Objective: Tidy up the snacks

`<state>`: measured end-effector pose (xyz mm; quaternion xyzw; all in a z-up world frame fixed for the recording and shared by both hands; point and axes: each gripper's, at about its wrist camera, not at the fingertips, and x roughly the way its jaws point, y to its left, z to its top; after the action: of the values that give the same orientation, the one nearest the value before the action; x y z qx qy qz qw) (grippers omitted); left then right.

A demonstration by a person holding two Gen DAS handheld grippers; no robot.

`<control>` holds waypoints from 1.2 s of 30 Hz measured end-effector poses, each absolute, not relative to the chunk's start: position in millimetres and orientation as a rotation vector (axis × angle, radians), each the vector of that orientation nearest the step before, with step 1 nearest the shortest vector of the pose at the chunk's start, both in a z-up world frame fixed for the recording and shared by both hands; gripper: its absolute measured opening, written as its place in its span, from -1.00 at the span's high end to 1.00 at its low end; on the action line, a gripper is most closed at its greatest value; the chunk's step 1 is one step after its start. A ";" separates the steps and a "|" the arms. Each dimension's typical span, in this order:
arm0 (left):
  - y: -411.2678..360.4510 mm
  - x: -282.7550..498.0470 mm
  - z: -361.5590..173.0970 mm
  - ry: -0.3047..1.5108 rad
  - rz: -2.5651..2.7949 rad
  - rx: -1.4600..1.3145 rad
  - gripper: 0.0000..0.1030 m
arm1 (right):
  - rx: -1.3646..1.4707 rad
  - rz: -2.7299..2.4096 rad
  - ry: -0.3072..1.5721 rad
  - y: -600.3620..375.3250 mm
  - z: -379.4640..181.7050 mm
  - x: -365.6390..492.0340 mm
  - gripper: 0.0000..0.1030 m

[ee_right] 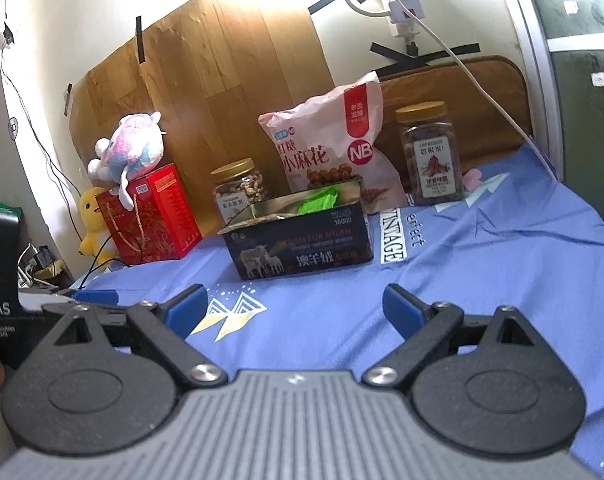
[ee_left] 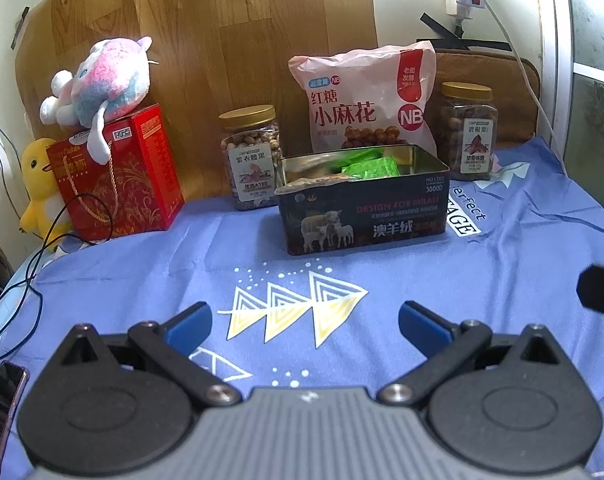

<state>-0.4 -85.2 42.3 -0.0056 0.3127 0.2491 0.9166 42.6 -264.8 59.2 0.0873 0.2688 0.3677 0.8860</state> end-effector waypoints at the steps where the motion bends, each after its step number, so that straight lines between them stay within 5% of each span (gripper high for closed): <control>1: -84.6 -0.6 42.8 0.642 0.513 -0.012 -1.00 | 0.183 0.772 0.562 -264.2 61.0 44.4 -0.86; 36: -68.8 -32.8 36.9 0.659 0.582 -0.017 -1.00 | 0.205 0.953 0.571 -223.5 47.8 61.7 -0.86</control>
<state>-32.8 -68.8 36.9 -0.0084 0.3192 0.2817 0.9048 61.7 -223.5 47.8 0.0973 0.2707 0.4515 0.8446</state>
